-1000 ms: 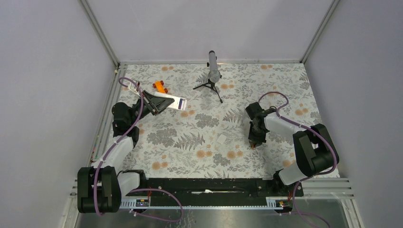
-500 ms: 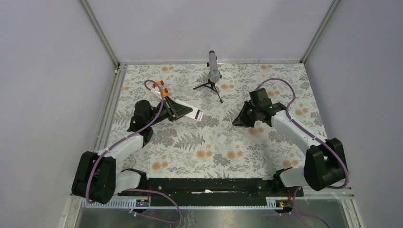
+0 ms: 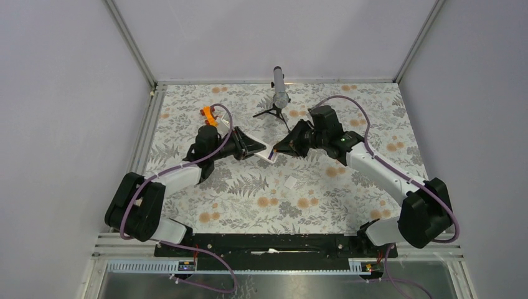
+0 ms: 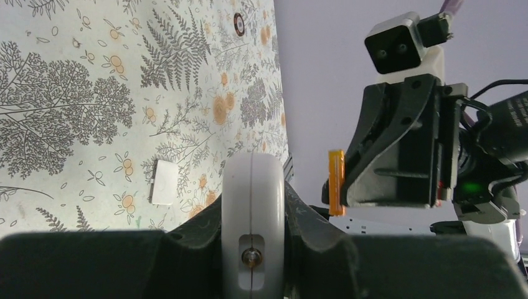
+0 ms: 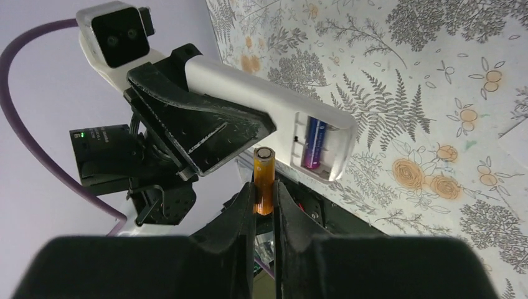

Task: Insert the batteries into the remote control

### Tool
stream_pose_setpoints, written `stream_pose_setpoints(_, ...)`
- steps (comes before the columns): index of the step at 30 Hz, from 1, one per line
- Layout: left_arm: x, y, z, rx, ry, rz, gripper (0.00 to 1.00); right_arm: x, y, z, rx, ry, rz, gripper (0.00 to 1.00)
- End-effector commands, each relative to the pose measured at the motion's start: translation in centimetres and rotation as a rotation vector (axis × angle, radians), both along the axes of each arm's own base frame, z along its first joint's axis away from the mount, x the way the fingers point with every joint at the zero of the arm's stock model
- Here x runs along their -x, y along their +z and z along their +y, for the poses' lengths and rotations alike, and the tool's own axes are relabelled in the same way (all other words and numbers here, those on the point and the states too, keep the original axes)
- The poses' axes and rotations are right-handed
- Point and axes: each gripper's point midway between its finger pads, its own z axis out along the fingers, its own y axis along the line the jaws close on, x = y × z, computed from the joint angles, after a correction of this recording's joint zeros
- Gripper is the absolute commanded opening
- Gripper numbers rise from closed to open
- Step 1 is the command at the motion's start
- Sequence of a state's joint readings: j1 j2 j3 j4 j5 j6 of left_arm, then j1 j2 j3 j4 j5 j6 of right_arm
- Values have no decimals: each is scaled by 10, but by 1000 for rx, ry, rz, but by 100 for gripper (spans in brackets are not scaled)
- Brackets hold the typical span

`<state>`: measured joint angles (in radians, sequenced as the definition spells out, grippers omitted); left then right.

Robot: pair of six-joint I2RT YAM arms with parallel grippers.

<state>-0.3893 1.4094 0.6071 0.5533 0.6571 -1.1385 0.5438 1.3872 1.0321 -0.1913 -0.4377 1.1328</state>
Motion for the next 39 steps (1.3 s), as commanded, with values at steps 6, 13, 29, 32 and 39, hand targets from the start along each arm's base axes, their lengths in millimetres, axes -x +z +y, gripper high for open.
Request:
stream_pose_setpoints(6, -13, 23, -9, 32, 11, -53, 0, 2, 11, 23, -20, 49, 32, 13)
stream_pose_setpoints(13, -16, 18, -7, 7, 25, -55, 0, 5, 2, 24, 3, 65, 73, 13)
stream_pose_setpoints(29, -17, 21, -4, -7, 48, -69, 0, 9, -17, 30, 0, 96, 151, 12)
stream_pose_setpoints(32, -18, 24, -5, -4, 46, -75, 0, 10, -22, 30, 2, 98, 171, 12)
stream_pose_setpoints(39, -18, 27, -5, -4, 44, -83, 0, 10, -26, 30, 12, 94, 186, 13)
